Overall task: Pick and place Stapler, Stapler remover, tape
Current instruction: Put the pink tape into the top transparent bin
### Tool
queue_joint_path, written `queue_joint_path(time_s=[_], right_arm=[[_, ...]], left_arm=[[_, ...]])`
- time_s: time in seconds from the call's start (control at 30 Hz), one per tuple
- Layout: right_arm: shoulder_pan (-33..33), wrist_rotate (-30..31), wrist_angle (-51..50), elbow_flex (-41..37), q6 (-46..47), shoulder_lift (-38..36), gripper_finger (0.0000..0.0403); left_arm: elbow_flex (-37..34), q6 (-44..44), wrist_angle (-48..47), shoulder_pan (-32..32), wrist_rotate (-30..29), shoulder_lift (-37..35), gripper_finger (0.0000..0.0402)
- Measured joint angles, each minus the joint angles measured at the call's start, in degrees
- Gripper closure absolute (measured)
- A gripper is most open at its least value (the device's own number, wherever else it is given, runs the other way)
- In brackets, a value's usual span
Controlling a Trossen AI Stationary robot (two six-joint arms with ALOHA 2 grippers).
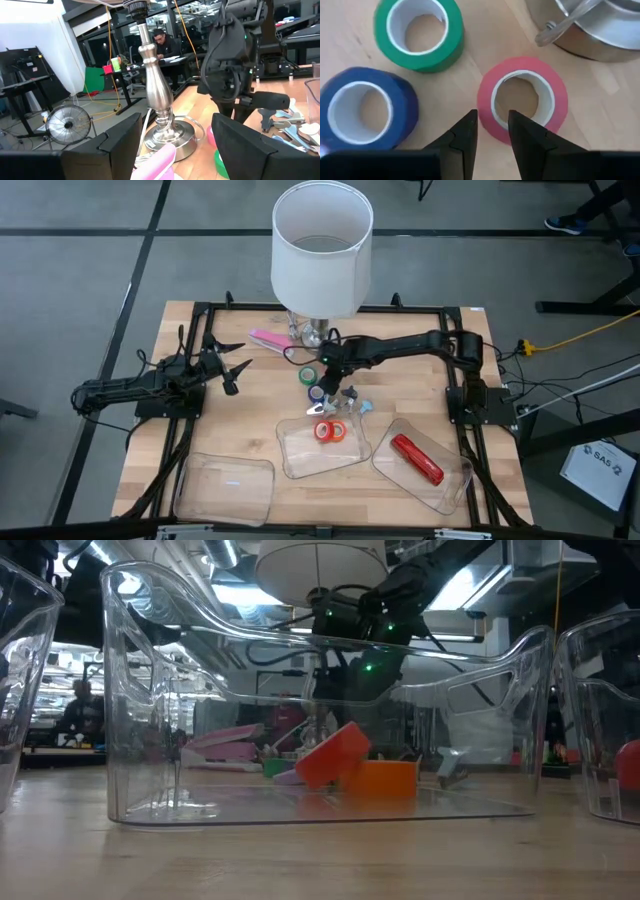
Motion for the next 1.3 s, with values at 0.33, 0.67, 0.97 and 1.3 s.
queue_joint_path(time_s=[0.33,0.67,0.97,1.3], right_arm=[[-0.02,0.72,2.82,0.28,-1.5,4.5,0.0316],[0.07,-2.25,-2.92,6.91,-1.33,5.33,0.0361],[3.54,-2.75,-9.38,20.11,-3.29,5.01,0.0361],[11.96,-3.56,-9.94,30.99,-4.5,4.92,0.0361]], left_arm=[[-0.02,0.01,-0.01,-0.02,0.0,-0.02,0.0162],[-0.01,0.0,0.0,0.0,0.0,-0.02,0.0162],[0.0,0.01,0.0,-0.01,0.0,-0.02,0.0162],[-0.02,0.0,0.0,-0.02,0.0,-0.02,0.0162]])
